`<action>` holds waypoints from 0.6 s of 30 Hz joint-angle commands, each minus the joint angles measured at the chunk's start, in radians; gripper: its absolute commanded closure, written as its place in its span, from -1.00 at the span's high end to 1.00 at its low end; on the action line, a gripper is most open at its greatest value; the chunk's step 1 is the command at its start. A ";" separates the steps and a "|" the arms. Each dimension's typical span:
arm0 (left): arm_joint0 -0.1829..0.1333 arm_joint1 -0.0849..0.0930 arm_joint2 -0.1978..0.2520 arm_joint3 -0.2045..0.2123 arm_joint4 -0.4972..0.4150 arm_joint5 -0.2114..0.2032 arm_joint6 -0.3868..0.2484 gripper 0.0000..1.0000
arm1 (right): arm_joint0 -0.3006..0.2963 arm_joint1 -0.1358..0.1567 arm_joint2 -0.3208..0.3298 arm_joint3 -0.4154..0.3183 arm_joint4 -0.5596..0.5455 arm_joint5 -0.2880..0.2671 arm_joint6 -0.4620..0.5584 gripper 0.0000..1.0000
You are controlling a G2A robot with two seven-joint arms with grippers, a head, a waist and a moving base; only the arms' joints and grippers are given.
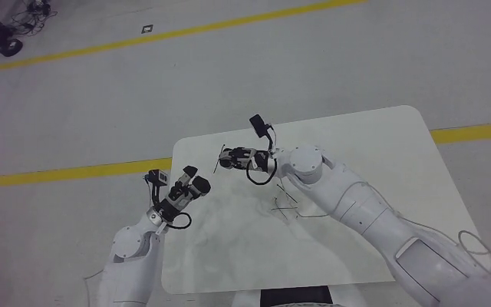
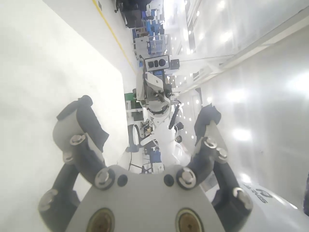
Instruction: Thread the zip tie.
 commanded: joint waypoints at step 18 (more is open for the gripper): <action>0.004 -0.017 0.053 -0.018 0.015 0.005 0.169 1.00 | -0.102 -0.017 -0.021 -0.133 -0.071 0.188 -0.297 -1.00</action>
